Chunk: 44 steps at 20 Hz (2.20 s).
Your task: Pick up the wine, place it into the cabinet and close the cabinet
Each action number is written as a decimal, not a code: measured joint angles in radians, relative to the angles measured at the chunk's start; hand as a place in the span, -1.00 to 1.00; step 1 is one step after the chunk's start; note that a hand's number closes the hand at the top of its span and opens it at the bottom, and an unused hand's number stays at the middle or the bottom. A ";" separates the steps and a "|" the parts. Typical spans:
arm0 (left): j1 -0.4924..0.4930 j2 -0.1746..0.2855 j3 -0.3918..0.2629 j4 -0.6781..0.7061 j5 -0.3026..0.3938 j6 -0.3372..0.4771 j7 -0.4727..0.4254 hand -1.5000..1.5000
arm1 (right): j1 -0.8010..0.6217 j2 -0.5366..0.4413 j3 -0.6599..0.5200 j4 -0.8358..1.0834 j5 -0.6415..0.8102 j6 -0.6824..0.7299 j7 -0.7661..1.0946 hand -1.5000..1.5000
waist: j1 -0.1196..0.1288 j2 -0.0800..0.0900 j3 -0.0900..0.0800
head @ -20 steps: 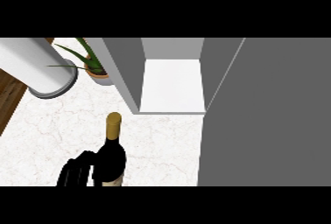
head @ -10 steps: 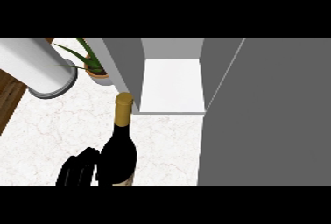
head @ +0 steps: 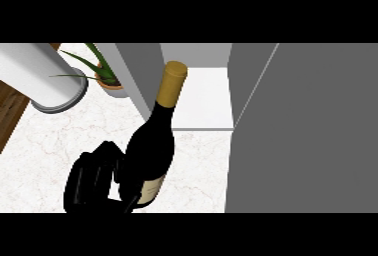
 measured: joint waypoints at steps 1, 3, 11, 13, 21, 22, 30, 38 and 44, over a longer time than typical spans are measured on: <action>-0.015 -0.012 -0.005 0.002 -0.009 0.011 0.009 1.00 | -0.016 0.001 -0.001 0.011 0.002 -0.006 0.003 -1.00 | 0.000 0.000 0.000; -0.068 -0.035 -0.012 -0.002 -0.021 0.056 0.049 1.00 | -0.011 -0.009 -0.022 0.001 -0.025 0.001 0.010 -1.00 | -0.001 0.000 0.000; -0.303 -0.067 -0.034 0.106 -0.070 0.218 0.092 1.00 | -0.025 -0.021 -0.047 0.015 -0.044 0.009 0.006 -1.00 | -0.005 0.001 0.000; -0.341 -0.069 -0.034 0.143 -0.084 0.234 0.082 1.00 | -0.009 -0.013 -0.040 0.024 -0.033 0.017 -0.021 -1.00 | -0.005 0.001 0.000; -0.507 -0.072 -0.105 0.351 -0.130 0.352 0.038 1.00 | -0.030 -0.016 -0.039 0.017 -0.021 0.005 0.001 -1.00 | -0.007 0.001 0.000; -0.522 -0.072 -0.114 0.384 -0.127 0.361 0.024 1.00 | -0.040 -0.015 -0.034 0.005 -0.020 -0.004 0.021 -1.00 | -0.008 0.002 0.000; -0.596 -0.072 -0.186 0.540 -0.022 0.453 -0.072 1.00 | 0.005 -0.016 -0.042 0.004 -0.034 0.026 -0.014 -1.00 | -0.010 0.002 -0.001; -0.625 -0.072 -0.215 0.691 0.063 0.466 -0.169 1.00 | 0.010 -0.014 -0.046 0.022 -0.028 0.036 -0.040 -1.00 | -0.010 0.002 -0.001; -0.657 -0.072 -0.207 0.803 0.125 0.435 -0.231 1.00 | -0.014 -0.003 -0.027 0.022 -0.014 0.017 -0.017 -1.00 | -0.010 0.002 -0.001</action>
